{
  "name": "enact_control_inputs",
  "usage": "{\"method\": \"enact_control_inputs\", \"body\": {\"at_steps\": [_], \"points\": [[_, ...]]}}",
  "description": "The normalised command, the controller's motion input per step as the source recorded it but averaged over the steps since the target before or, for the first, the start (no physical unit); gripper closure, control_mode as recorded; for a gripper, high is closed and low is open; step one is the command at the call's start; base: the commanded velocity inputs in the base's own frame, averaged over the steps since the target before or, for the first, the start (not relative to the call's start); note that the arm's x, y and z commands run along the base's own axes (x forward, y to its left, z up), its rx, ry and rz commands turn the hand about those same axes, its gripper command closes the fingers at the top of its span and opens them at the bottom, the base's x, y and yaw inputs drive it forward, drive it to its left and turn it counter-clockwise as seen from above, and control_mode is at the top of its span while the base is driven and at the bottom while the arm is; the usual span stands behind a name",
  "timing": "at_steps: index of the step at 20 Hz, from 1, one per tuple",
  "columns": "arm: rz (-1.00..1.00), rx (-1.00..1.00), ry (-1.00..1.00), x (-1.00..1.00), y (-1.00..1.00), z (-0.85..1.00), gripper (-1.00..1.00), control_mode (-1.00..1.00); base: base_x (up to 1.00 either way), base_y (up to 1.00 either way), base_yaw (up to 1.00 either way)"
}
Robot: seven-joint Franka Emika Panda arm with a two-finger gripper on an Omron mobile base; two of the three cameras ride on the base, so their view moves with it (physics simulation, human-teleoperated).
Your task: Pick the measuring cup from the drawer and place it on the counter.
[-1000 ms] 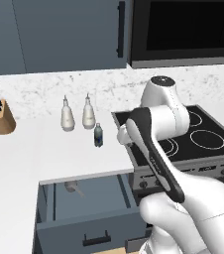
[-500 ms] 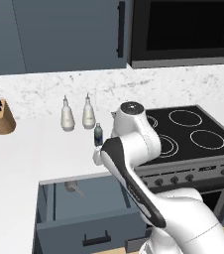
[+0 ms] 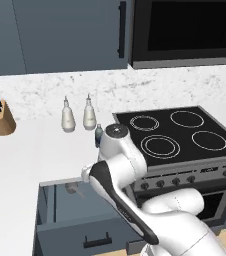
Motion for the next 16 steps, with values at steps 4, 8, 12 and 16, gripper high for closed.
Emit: {"method": "enact_control_inputs", "body": {"at_steps": [4, 8, 12, 16], "points": [[0.00, 0.00, 0.02, 0.00, 0.22, -0.54, -1.00, -1.00, 0.00, 0.00, 0.00], [0.00, 0.00, 0.02, 0.00, 0.23, -0.54, -1.00, -1.00, 0.00, 0.00, 0.00], [0.00, 0.00, 0.03, 0.09, 0.14, -0.44, -1.00, -1.00, 0.00, 0.00, 0.00], [0.00, 0.00, 0.07, 0.23, 0.06, -0.34, -1.00, -1.00, 0.00, 0.00, 0.00]]}}
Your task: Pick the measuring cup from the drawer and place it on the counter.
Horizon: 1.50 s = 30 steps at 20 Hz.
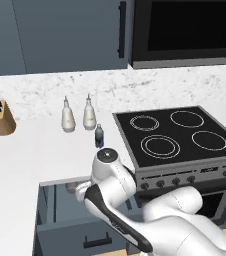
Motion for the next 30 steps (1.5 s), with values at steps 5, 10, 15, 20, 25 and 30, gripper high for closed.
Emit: {"method": "enact_control_inputs", "body": {"at_steps": [5, 10, 15, 20, 25, 30], "points": [[0.00, 0.00, 0.01, 0.20, 0.01, -0.41, -1.00, -1.00, 0.00, 0.00, 0.00], [0.00, 0.00, 0.00, 0.30, 0.03, -0.34, -1.00, -1.00, 0.00, 0.00, 0.00], [0.00, 0.00, 0.00, 0.37, 0.08, -0.20, -1.00, -1.00, 0.00, 0.00, 0.00], [0.00, 0.00, 0.00, 0.16, 0.21, -0.15, -1.00, -1.00, 0.00, 0.00, 0.00], [0.00, 0.00, 0.00, 0.14, 0.11, -0.10, -1.00, -1.00, 0.00, 0.00, 0.00], [0.00, 0.00, 0.00, 0.20, 0.04, -0.13, -1.00, -1.00, 0.00, 0.00, 0.00]]}}
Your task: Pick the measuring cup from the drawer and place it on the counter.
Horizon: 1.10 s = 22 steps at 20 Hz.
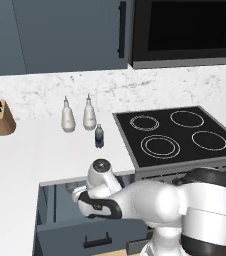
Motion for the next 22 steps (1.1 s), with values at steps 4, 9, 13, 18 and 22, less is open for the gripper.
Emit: {"method": "enact_control_inputs", "body": {"at_steps": [4, 9, 13, 18, 22], "points": [[0.00, 0.00, 0.00, 0.22, 0.10, -0.26, -1.00, -1.00, 0.00, 0.00, 0.00], [0.00, 0.00, 0.00, 0.28, 0.15, -0.21, -1.00, -1.00, 0.00, 0.00, 0.00], [0.00, 0.00, 0.00, 0.26, 0.10, -0.13, -1.00, -1.00, 0.00, 0.00, 0.00], [0.00, 0.00, 0.00, 0.17, 0.19, -0.23, -1.00, -1.00, 0.00, 0.00, 0.00], [0.00, 0.00, 0.00, 0.15, 0.24, -0.17, -1.00, -1.00, 0.00, 0.00, 0.00]]}}
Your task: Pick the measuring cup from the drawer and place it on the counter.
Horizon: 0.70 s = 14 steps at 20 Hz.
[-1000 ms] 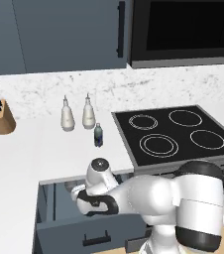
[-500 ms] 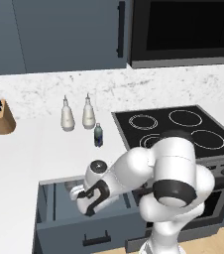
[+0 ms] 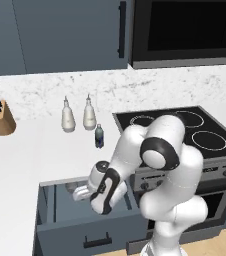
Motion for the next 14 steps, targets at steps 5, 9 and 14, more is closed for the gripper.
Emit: {"method": "enact_control_inputs", "body": {"at_steps": [5, 9, 14], "points": [[0.00, 0.00, 0.00, 0.02, 0.23, 0.00, -1.00, -1.00, 0.00, 0.00, 0.00], [0.00, 0.00, 0.00, 0.00, 0.28, 0.00, -1.00, -1.00, 0.00, 0.00, 0.00], [0.00, -0.03, 0.00, 0.00, 0.36, -0.07, -1.00, -1.00, 0.00, 0.00, 0.00]]}}
